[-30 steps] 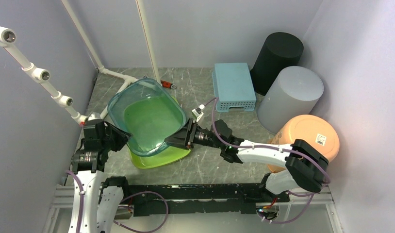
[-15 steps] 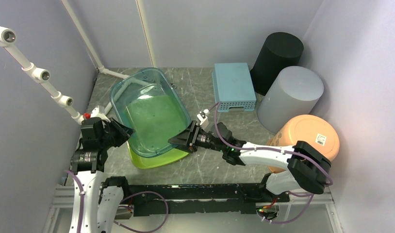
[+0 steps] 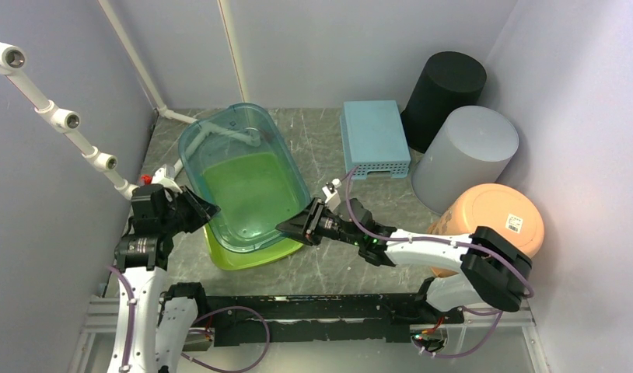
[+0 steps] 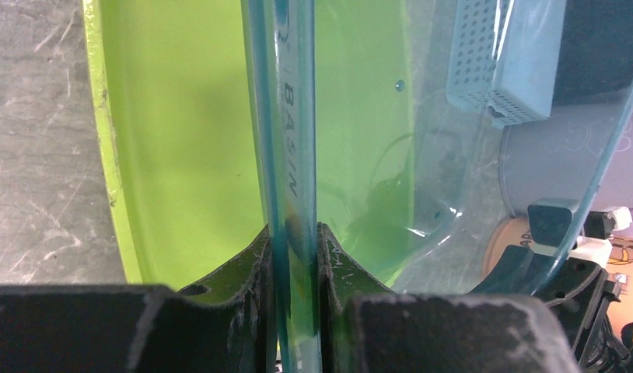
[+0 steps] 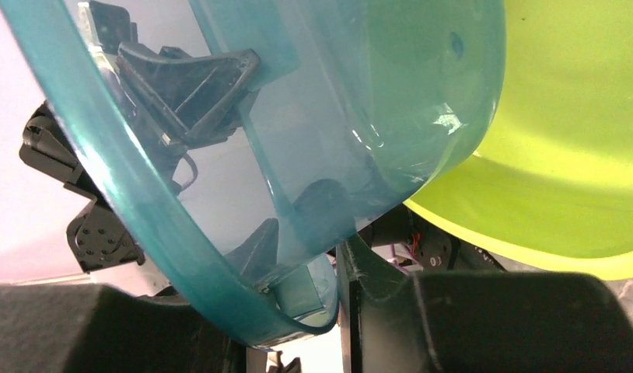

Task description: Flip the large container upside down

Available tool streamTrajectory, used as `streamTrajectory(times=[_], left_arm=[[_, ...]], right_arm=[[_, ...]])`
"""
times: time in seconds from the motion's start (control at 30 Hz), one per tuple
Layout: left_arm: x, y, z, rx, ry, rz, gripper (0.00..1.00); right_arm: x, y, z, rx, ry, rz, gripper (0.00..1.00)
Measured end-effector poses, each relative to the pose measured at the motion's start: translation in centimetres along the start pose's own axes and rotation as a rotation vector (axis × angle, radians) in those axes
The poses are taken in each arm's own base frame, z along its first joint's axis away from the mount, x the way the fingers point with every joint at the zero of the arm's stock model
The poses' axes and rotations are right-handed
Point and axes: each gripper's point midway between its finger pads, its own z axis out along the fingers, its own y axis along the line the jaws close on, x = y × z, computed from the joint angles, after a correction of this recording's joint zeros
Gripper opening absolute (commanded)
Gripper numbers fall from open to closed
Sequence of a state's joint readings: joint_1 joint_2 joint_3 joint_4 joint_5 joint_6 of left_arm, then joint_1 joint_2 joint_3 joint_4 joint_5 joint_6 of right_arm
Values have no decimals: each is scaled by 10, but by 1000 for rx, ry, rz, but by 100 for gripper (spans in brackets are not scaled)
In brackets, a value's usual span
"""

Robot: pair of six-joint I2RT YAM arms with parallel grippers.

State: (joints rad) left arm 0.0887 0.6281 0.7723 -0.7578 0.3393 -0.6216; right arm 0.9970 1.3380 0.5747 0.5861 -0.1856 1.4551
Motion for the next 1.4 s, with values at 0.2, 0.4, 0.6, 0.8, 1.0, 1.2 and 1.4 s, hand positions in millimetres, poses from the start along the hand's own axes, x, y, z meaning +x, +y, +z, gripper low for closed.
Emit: streamTrajectory(times=[0.2,0.4,0.6,0.8,1.0,1.2,1.4], left_arm=[[4,7,7,-33,38,-21,3],[9,9,12,-43,66,-58,3],[18,7,19,-30,134,-100,3],[22,3,21,-10,163,-107,26],[30,-1,19,22,209,-77,45],[38,0,18,28,250,-59,50],[40,-1,18,42,266,-52,51]], right_arm=[[-2,-1,5,13,5,-52,42],[-3,2,0,18,1,-134,27],[-8,16,-14,7,-34,-199,6],[-9,19,-19,20,-40,-235,0],[-24,27,-26,23,-116,-271,0],[-40,39,-33,5,-204,-288,0],[-42,39,-35,10,-217,-302,0]])
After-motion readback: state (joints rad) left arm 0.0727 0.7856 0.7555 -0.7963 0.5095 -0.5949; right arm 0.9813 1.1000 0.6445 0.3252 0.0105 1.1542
